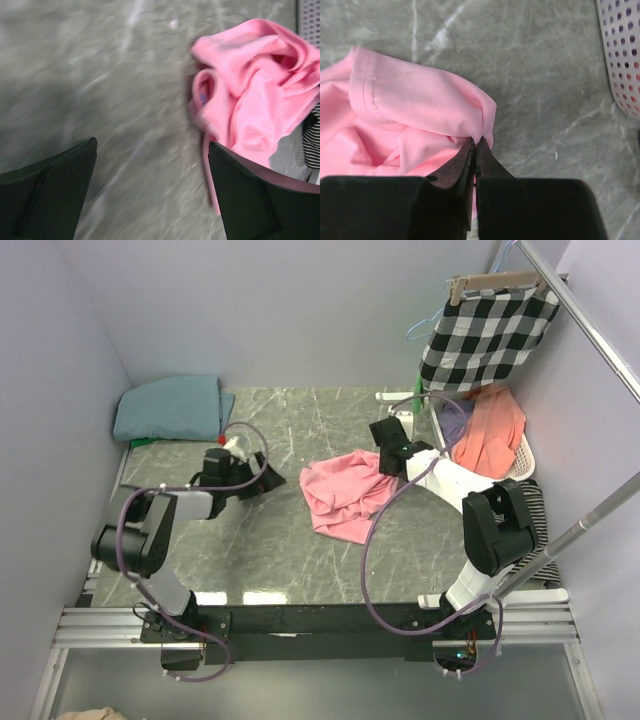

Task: Fold and stack the t-shirts
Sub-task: Move the tshirt to the center of the board

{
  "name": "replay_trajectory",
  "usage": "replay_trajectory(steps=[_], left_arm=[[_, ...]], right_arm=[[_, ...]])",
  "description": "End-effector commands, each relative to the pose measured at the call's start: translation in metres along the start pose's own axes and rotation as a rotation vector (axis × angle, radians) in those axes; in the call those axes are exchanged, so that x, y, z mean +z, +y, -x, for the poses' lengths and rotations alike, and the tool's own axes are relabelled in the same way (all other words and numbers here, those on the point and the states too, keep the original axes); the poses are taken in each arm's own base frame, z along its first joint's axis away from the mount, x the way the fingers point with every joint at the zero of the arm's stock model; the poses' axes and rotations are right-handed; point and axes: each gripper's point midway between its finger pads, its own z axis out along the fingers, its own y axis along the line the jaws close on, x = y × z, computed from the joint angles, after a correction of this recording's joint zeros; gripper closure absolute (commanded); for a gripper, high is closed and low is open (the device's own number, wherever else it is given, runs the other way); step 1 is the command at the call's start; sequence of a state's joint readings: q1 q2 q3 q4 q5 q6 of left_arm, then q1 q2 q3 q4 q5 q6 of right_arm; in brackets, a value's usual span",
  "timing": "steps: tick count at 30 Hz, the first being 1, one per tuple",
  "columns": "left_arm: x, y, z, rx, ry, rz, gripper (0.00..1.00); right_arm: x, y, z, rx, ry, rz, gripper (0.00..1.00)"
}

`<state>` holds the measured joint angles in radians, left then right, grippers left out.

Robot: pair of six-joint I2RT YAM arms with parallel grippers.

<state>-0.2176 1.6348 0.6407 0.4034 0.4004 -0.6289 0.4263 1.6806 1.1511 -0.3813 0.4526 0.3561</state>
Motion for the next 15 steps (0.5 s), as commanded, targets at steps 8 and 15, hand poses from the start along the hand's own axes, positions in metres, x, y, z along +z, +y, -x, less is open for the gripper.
replay_trajectory(steps=[8, 15], left_arm=[[0.068, -0.063, -0.030, 0.035, 0.059, -0.124, 0.01], [0.088, -0.080, -0.047, 0.084, 0.093, -0.127, 0.08]], right_arm=[[-0.043, 0.005, 0.023, 0.076, -0.157, 0.082, 0.43], [-0.062, 0.040, 0.031, 0.048, -0.170, 0.211, 0.40]])
